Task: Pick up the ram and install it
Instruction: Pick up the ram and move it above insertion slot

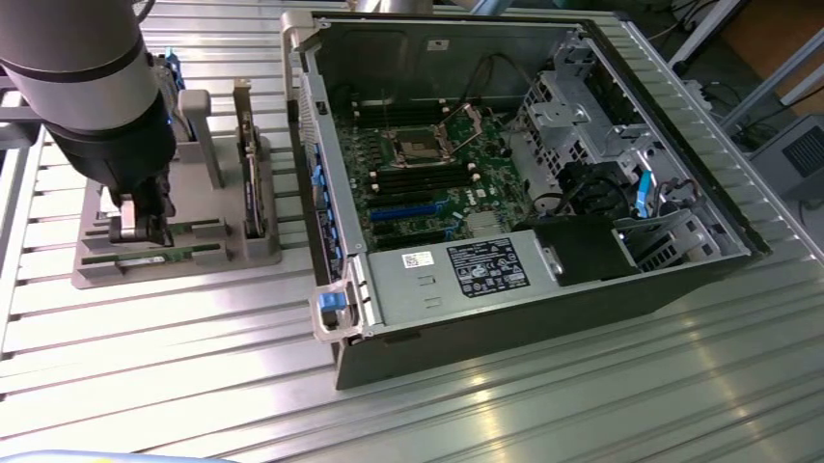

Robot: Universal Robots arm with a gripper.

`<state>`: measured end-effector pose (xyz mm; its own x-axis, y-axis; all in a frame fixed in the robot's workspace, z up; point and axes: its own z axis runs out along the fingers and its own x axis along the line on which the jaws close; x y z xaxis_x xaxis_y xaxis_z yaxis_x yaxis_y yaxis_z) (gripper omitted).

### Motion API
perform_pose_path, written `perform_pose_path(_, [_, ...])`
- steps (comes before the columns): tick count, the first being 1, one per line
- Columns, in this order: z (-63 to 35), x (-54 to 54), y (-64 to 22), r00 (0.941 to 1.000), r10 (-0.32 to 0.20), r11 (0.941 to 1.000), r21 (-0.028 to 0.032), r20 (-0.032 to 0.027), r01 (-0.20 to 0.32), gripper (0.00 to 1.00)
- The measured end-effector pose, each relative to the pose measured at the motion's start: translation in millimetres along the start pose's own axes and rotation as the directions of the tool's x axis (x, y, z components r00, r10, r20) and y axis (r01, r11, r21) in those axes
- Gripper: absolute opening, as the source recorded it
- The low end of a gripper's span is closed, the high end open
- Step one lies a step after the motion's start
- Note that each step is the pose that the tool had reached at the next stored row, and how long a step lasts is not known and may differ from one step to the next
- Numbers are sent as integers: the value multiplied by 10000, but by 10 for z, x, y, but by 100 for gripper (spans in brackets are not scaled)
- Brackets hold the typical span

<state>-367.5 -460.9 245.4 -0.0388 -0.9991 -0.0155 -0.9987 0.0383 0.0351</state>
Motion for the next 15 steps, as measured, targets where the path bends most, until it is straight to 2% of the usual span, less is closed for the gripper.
perform_pose_path(10, [106,30,27,9999,-149,9999,-3,-8,149,42])
perform_pose_path(15, [191,46,27,9997,-238,9997,-4,-11,238,42])
